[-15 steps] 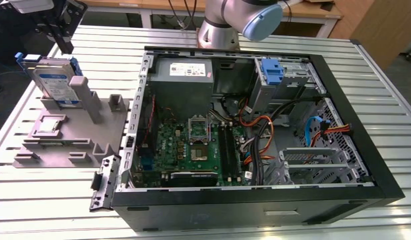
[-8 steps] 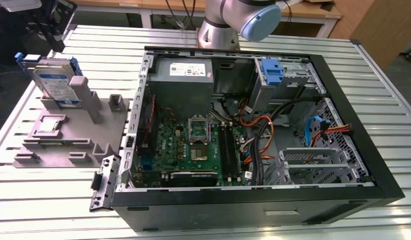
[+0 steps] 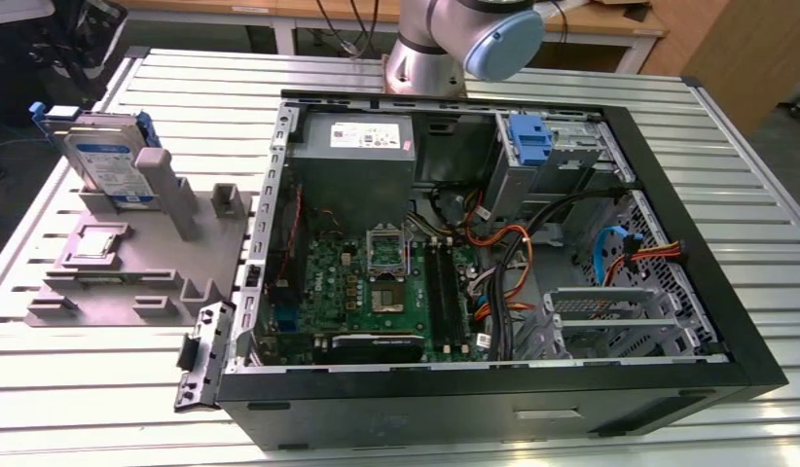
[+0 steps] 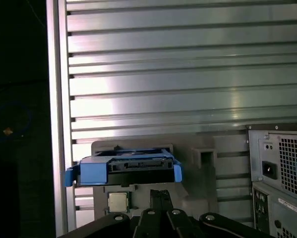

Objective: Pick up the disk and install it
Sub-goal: 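Reach for the disk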

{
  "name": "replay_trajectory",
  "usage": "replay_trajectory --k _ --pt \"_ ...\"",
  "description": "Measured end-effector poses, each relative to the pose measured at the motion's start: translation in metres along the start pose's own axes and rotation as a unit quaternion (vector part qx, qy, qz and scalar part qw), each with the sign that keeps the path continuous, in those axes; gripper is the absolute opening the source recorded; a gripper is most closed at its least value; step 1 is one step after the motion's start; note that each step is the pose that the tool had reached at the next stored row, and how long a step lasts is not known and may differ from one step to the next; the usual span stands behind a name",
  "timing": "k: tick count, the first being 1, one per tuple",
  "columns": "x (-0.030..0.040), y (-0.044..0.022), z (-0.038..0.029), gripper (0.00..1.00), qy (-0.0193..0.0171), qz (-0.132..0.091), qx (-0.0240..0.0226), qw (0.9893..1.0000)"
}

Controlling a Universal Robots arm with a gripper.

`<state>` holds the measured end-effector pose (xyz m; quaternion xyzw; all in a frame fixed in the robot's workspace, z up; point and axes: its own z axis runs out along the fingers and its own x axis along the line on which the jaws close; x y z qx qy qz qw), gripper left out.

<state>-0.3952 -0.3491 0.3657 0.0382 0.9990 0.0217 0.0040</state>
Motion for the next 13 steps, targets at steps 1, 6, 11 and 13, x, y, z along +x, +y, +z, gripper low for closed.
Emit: replay_trajectory --k 1,6,11,13 --pt "0.0036 0.0005 0.0005 0.1 0.0001 0.0 0.0 1.0" --pt "0.022 0.003 0.0035 0.1 0.0005 0.0 0.0001 1.0" --pt "0.0406 0.0048 0.0061 0.1 0.0006 0.0 0.0 1.0" --pt "0.0481 0.0053 0.0068 0.1 0.0008 0.0 0.0001 1.0"
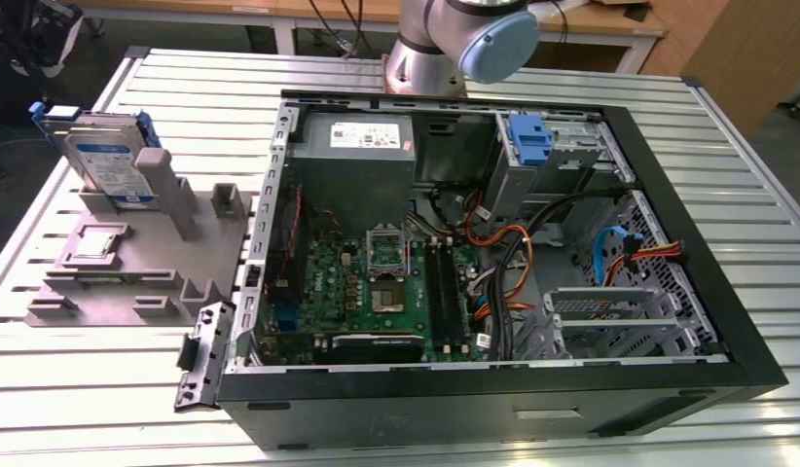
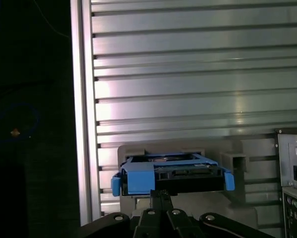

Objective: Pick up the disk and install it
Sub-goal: 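Reach for the disk, then pick up the disk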

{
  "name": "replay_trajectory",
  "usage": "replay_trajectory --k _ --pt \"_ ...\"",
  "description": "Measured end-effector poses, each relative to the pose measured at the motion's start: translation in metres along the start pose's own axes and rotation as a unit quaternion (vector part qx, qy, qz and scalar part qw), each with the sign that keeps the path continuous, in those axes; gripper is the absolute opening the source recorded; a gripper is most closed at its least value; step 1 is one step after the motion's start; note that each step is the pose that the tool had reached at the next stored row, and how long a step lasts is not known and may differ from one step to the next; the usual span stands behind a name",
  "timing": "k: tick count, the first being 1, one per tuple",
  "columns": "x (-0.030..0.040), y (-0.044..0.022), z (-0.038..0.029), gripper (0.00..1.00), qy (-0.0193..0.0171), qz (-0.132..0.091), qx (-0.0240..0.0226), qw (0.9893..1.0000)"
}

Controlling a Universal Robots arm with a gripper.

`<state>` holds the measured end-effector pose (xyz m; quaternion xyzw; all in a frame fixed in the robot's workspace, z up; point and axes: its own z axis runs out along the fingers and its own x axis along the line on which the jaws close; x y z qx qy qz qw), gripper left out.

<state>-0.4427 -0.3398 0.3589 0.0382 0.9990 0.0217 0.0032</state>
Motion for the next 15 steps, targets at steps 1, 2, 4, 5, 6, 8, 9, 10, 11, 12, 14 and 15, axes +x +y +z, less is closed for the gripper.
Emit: replay_trajectory --k 1,2,4,5,6,8,9,10,11,12,14,15 --pt "0.0027 -0.0001 0.0003 0.1 0.0001 0.0 0.0 1.0" --pt "0.0032 -0.0002 0.0003 0.1 0.0001 0.0 -0.0001 1.0" --pt "0.0031 -0.0002 0.0003 0.1 0.0001 0.0 -0.0001 1.0" --pt "0.0032 -0.0002 0.0003 0.1 0.0001 0.0 -0.0001 1.0" --pt "0.0032 -0.0002 0.0003 0.1 0.0001 0.0 -0.0001 1.0" --pt "0.0032 -0.0002 0.0003 0.1 0.0001 -0.001 -0.0001 1.0" --pt "0.0032 -0.0002 0.0003 0.1 0.0001 -0.001 -0.0001 1.0" --pt "0.0032 -0.0002 0.0003 0.1 0.0001 -0.001 -0.0001 1.0" --pt "0.0032 -0.0002 0.0003 0.1 0.0001 -0.001 -0.0001 1.0" --pt "0.0032 -0.0002 0.0003 0.1 0.0001 -0.001 -0.0001 1.0" --pt "0.0032 -0.0002 0.0003 0.1 0.0001 -0.001 -0.0001 1.0" --pt "0.0032 -0.0002 0.0003 0.1 0.0002 -0.001 -0.0001 1.0"
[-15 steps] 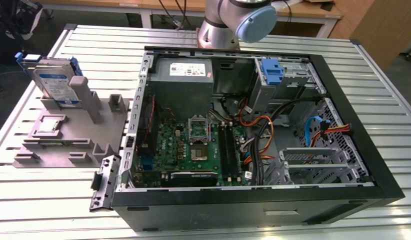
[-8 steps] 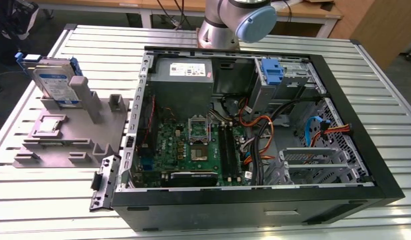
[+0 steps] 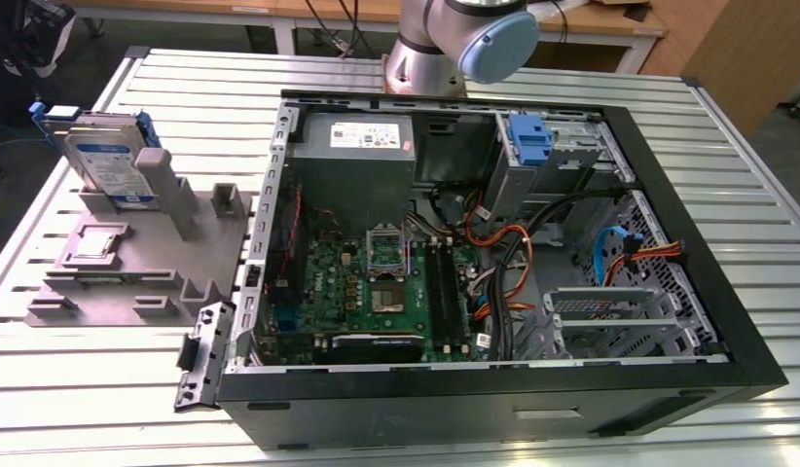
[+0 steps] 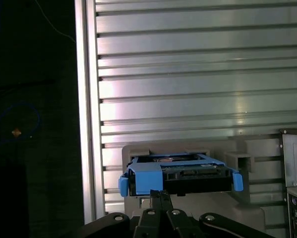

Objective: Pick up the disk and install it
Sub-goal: 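Pick up the disk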

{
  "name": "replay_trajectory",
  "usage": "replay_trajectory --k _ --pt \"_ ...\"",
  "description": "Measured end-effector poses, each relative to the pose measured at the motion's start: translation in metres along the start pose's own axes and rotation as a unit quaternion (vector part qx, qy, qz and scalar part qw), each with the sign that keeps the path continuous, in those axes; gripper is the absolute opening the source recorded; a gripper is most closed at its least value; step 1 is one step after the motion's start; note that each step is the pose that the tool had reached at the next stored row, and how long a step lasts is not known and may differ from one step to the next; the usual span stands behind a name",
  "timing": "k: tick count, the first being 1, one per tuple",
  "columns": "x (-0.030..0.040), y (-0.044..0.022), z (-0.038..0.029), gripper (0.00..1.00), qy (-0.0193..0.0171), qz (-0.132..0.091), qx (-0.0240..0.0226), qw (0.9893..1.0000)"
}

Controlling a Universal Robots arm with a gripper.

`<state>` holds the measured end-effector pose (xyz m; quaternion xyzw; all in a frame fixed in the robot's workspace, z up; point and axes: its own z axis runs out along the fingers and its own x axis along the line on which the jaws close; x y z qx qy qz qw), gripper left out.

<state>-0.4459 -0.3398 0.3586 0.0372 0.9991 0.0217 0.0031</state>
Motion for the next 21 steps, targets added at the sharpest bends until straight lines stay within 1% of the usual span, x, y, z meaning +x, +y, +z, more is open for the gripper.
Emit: replay_trajectory --k 3,5,8,11,13,16,19,20,21 --pt "0.0 0.0 0.0 0.1 0.0 0.0 0.0 1.0" --pt "0.0 0.0 0.0 0.1 0.0003 -0.006 0.0 1.0" --pt "0.0 0.0 0.0001 0.1 0.0014 -0.032 -0.0002 0.9995" --pt "0.0 0.0 0.0002 0.1 0.0026 -0.059 -0.0003 0.9982" --pt "0.0 0.0 0.0003 0.1 0.0033 -0.077 -0.0004 0.997" --pt "0.0 0.0 0.0005 0.1 0.0046 -0.105 -0.0005 0.9945" --pt "0.0 0.0 0.0008 0.1 0.0057 -0.131 -0.0006 0.9913" --pt "0.0 0.0 0.0008 0.1 0.0061 -0.14 -0.0006 0.9901" --pt "0.0 0.0 0.0009 0.1 0.0065 -0.15 -0.0006 0.9887"
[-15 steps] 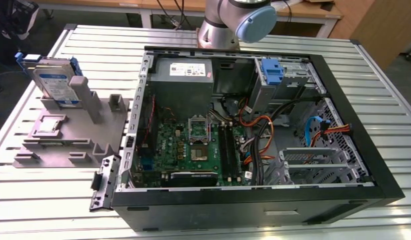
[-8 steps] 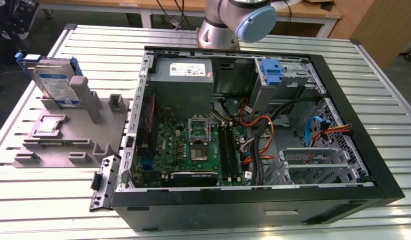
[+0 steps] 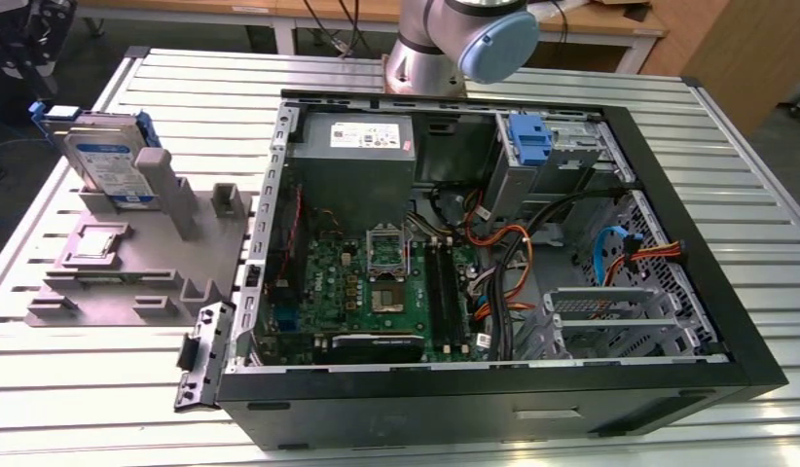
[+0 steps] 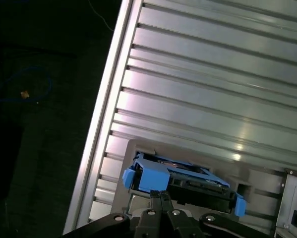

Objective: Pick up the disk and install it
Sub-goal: 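Pick up the disk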

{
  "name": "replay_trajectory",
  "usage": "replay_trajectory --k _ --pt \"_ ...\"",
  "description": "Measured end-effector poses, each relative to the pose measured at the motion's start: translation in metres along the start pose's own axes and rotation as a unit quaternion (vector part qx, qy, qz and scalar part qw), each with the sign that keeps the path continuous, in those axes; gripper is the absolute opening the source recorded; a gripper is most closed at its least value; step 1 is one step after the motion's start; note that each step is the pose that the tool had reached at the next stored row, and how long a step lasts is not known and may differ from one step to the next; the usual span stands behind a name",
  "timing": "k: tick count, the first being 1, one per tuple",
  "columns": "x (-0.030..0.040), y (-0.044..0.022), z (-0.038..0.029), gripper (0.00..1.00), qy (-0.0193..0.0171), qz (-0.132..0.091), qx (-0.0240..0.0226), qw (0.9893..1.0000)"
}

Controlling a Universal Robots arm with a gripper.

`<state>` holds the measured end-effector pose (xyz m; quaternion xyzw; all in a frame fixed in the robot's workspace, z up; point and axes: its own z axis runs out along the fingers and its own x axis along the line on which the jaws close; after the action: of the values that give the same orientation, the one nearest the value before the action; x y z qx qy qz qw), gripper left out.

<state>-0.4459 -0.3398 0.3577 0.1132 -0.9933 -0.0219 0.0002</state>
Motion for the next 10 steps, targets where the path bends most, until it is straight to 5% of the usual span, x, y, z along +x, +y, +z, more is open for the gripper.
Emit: replay_trajectory --k 5,10 --pt "0.0 -0.0001 0.0003 0.1 0.0019 -0.043 -0.0001 0.9991" --pt "0.0 0.0 0.0006 0.1 0.0037 -0.086 -0.0003 0.9963"
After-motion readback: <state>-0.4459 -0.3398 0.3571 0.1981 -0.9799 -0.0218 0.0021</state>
